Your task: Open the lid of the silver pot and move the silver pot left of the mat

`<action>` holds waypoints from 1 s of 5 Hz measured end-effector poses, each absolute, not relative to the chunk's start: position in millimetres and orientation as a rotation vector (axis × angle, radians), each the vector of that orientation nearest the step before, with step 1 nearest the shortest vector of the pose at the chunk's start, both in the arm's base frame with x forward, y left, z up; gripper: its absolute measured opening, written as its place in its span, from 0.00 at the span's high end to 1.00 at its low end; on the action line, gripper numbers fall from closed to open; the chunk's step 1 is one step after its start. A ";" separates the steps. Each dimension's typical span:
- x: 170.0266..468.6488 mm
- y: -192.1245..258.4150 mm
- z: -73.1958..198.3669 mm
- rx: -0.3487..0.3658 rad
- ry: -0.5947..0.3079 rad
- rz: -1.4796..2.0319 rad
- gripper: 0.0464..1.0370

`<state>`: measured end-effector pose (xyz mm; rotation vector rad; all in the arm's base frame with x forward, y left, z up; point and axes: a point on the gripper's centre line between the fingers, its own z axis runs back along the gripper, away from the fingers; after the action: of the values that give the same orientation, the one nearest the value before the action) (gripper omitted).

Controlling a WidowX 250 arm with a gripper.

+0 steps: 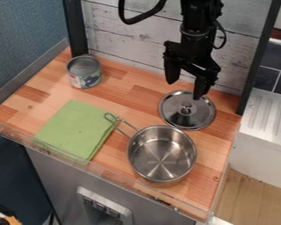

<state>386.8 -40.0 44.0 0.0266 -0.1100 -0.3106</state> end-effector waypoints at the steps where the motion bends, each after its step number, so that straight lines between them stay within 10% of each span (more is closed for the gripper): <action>1: 380.5 -40.4 27.9 0.018 -0.072 -0.310 0.04; 5: 275.6 -68.7 19.1 0.026 -0.044 -0.467 0.04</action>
<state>275.6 -68.7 19.1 0.0261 -0.0444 -0.4669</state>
